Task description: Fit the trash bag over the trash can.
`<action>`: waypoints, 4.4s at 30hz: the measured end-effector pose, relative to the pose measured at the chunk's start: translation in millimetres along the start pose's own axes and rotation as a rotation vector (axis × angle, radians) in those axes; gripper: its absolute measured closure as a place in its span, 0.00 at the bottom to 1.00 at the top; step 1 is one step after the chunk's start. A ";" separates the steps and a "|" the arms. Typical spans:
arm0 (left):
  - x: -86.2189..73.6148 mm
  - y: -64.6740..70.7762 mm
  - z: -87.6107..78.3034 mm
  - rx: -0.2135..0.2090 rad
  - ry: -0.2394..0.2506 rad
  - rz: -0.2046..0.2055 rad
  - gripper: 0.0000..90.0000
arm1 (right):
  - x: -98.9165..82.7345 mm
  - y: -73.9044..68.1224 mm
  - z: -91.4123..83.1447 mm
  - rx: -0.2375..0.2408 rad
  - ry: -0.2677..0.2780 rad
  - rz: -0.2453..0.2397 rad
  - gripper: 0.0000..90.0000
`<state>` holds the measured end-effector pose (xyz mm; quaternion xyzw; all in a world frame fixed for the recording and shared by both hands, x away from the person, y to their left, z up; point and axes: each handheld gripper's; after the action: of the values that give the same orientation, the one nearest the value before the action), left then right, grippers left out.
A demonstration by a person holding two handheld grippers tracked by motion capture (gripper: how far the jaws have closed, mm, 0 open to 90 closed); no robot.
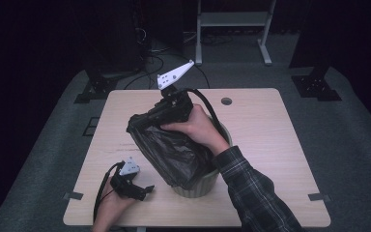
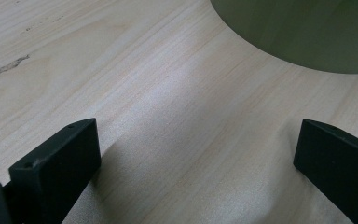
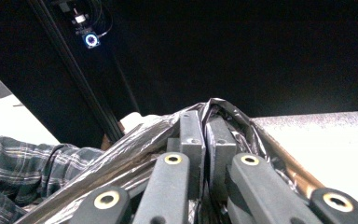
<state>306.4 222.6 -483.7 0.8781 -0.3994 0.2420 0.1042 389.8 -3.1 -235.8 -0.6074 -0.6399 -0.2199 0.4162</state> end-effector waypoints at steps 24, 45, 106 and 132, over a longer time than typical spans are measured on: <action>0.1 -0.2 0.0 0.000 0.000 0.001 0.00 | -76.6 -26.9 -46.3 -0.114 -0.086 0.079 0.97; 0.1 -0.2 -0.1 0.001 0.000 0.002 0.00 | -133.3 -47.7 -93.1 -0.316 -0.144 0.174 0.56; -1.1 -0.1 -0.7 -0.007 0.000 0.013 0.00 | -157.8 -55.0 -95.8 -0.445 -0.165 0.140 0.96; -1.1 -0.2 -0.8 -0.007 0.000 0.013 0.00 | -149.3 -65.9 -116.0 -0.458 -0.087 0.159 0.62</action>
<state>305.6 223.7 -483.6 0.8751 -0.4062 0.2412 0.1055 344.8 -194.0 -275.8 -0.7432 -0.5410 -0.2994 0.2557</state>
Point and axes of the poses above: each handheld gripper's, and its own axes: z roughly forward along the jaws, x roughly out of its top, y roughly to its right, and after that the axes turned 15 degrees about -y, right-handed
